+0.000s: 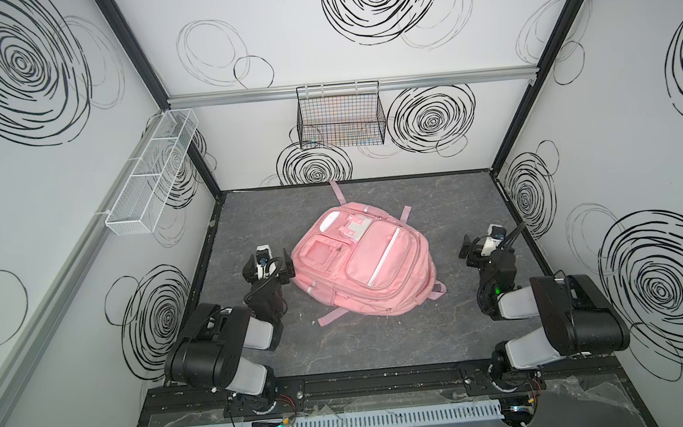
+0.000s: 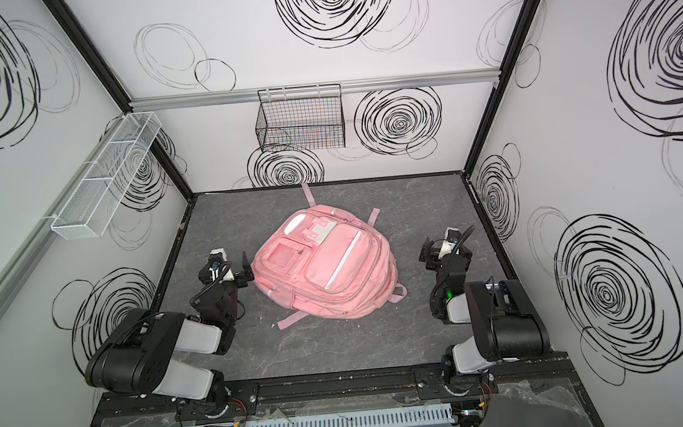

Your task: Pack the student bag

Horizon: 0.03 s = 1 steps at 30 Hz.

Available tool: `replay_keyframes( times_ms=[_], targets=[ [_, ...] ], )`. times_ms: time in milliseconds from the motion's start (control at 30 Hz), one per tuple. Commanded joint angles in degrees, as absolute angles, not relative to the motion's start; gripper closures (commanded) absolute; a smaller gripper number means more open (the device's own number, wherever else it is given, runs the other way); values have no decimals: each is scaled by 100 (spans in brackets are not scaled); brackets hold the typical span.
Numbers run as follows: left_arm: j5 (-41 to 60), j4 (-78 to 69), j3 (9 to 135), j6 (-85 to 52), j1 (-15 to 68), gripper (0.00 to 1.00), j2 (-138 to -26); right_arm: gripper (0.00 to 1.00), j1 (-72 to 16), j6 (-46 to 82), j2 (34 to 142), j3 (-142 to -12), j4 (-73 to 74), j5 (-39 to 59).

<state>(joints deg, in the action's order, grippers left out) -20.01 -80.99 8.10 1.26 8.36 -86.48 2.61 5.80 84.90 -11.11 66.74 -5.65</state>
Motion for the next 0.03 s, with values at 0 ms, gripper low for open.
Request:
replay_keyframes(
  times_ms=[0],
  targets=[
    [-2095,-8607,774,114,867,4,-8666,0,228,597,8407,-1196,6740,-653]
  ],
)
